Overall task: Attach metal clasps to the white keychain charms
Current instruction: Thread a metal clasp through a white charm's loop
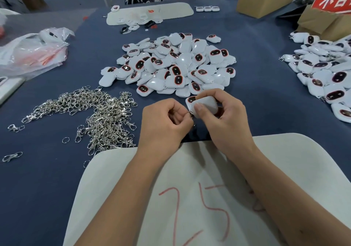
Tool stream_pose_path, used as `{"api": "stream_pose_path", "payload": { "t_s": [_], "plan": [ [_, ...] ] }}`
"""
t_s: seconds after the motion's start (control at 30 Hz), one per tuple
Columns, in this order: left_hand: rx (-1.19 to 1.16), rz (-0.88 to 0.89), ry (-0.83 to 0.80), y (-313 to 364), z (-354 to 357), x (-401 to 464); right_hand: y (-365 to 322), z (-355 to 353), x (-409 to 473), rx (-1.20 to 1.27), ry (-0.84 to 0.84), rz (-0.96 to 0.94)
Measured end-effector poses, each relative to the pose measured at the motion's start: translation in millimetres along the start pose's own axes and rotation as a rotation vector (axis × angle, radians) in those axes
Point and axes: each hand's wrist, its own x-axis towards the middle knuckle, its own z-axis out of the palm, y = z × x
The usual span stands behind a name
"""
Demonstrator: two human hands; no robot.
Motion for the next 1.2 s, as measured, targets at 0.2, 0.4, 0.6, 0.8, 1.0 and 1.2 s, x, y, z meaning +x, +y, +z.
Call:
{"api": "stream_pose_path", "payload": {
  "t_s": [0.2,0.4,0.6,0.8,1.0,1.2],
  "plan": [
    [-0.167,0.039,-0.021,-0.3,-1.8,-1.7,1.7,-3.0,3.6,0.073,-0.046,0.059],
    [-0.252,0.046,-0.057,0.1,-0.1,-3.5,4.8,-4.9,5.1,0.138,-0.112,0.099],
    [-0.114,0.014,-0.06,-3.2,4.5,-1.4,4.4,-2.6,4.0,0.162,0.026,0.115],
    [-0.026,0.054,0.014,24.0,50.5,16.4,3.2,-14.9,8.4,0.169,0.421,0.115],
    [-0.149,0.032,-0.209,60.9,133.9,46.6,11.1,-62.7,26.2,0.171,0.966,0.226],
    [-0.318,-0.083,-0.303,86.7,186.6,54.6,18.2,-90.9,35.4,0.3,1.118,0.23]
  ]
}}
